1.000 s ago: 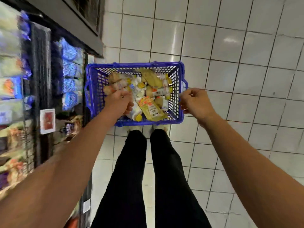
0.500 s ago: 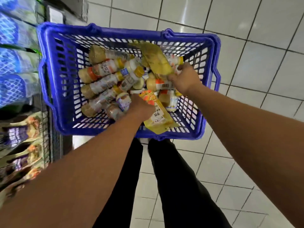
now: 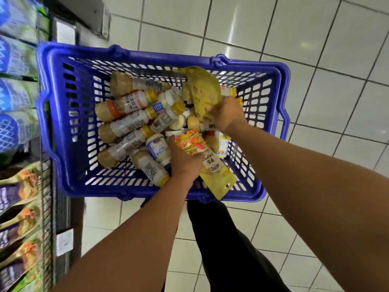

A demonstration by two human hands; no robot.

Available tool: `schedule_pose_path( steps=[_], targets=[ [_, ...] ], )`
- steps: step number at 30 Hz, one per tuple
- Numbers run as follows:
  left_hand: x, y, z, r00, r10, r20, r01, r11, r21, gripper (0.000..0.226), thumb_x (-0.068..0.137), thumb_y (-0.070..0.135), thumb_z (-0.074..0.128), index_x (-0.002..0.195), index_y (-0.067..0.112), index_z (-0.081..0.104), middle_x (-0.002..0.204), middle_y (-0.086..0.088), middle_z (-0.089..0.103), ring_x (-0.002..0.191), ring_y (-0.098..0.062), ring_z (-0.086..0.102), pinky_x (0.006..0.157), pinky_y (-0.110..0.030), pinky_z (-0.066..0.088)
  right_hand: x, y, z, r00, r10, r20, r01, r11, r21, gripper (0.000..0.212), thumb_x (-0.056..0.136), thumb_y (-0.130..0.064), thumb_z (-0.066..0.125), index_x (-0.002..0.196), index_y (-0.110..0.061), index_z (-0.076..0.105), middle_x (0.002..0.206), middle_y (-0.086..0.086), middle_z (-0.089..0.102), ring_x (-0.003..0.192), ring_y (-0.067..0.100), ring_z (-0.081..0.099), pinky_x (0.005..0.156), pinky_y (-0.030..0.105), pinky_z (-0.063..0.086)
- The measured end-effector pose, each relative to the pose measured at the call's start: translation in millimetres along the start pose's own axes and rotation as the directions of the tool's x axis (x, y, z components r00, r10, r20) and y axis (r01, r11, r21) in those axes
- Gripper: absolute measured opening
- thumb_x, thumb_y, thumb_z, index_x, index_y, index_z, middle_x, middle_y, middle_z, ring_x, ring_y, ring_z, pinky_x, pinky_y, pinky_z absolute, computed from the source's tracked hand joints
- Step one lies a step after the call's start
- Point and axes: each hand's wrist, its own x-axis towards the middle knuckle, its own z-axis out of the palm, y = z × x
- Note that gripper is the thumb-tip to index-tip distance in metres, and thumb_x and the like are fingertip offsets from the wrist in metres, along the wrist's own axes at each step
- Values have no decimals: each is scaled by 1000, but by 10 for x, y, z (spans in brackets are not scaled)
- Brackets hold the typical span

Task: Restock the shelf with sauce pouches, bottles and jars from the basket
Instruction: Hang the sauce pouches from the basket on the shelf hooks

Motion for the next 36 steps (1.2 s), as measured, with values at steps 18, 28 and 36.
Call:
schedule_pose_path(
  steps=[18, 28, 36],
  targets=[
    [-1546, 1036, -1638, 840, 157, 520, -1, 957, -289, 96, 53, 14, 95, 131, 38, 44, 124, -6, 69, 110, -31, 69, 80, -53, 58, -2623, -349, -1058, 998, -45, -34, 56, 723, 688, 24, 101, -17, 56, 122, -30, 58, 113, -7, 70, 98, 8, 72, 73, 20, 58],
    [-3190, 1907, -2296, 866, 363, 345, -121, 820, -559, 74, 76, 30, 77, 143, 17, 47, 123, -15, 68, 110, -33, 66, 97, -53, 52, -4029, -1280, -2009, 960, -243, -136, 267, 664, 698, 31, 84, -34, 62, 114, -36, 67, 112, -12, 74, 105, 11, 71, 86, 30, 58],
    [-4387, 2057, -2911, 833, 457, 310, -139, 717, -683, 35, 65, 45, 87, 88, 20, 80, 101, -10, 77, 95, -26, 74, 75, -40, 59, -4863, -1989, -2548, 876, -433, -214, 456, 595, 662, 26, 77, -37, 76, 102, -31, 70, 98, -12, 78, 89, 9, 75, 68, 16, 56]
  ],
)
